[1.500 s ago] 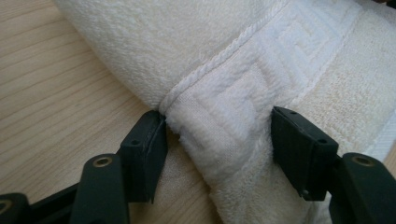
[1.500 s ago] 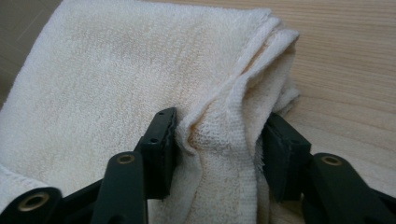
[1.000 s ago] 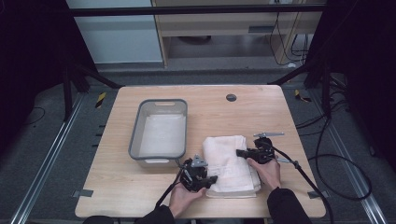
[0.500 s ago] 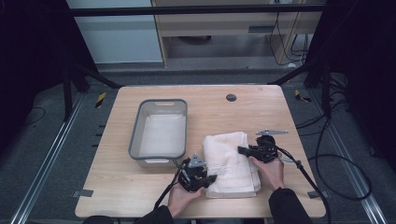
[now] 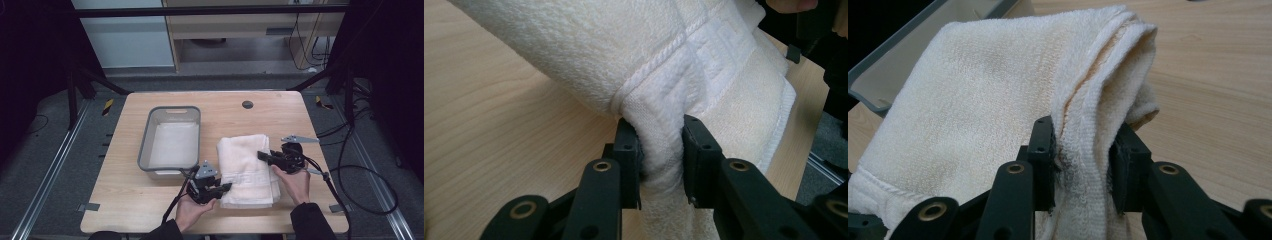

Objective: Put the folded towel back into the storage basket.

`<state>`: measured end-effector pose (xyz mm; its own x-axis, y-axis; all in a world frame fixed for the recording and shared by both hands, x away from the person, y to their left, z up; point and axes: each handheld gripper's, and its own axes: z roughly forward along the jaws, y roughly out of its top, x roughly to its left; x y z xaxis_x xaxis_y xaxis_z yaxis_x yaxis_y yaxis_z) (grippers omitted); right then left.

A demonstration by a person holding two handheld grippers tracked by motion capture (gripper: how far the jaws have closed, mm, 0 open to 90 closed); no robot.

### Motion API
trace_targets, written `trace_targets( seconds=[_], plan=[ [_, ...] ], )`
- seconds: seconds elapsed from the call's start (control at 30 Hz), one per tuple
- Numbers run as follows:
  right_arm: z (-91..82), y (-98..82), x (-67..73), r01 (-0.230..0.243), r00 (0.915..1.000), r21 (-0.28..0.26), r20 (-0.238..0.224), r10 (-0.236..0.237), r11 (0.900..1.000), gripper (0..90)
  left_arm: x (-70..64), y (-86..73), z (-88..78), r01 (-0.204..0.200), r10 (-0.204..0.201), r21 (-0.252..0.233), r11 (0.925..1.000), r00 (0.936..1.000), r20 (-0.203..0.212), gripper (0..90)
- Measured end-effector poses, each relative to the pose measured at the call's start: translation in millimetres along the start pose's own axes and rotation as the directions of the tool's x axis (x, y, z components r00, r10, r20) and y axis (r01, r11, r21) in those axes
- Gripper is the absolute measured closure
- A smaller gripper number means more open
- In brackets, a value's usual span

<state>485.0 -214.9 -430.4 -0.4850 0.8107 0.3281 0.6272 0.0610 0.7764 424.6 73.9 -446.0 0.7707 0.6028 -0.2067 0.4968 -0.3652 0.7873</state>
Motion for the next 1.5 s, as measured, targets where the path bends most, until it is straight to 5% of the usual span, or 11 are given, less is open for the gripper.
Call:
trace_targets(
  seconds=[0.9, 1.5],
  plan=[
    [-28.5, 37.1, 32.4, 0.075, 0.9971, -0.118, -0.004, -0.076, 0.99, 67.5, -4.7, 29.4, -44.8, -0.051, 0.048, -0.107, 0.9929, 0.9984, -0.031, 71.4],
    [-18.6, 78.3, 67.8, 0.116, 0.9932, -0.167, 0.004, -0.117, 0.979, 67.5, 19.6, 46.5, -85.8, -0.026, 0.016, -0.182, 0.9829, 0.9981, -0.059, 71.4]
  ],
)
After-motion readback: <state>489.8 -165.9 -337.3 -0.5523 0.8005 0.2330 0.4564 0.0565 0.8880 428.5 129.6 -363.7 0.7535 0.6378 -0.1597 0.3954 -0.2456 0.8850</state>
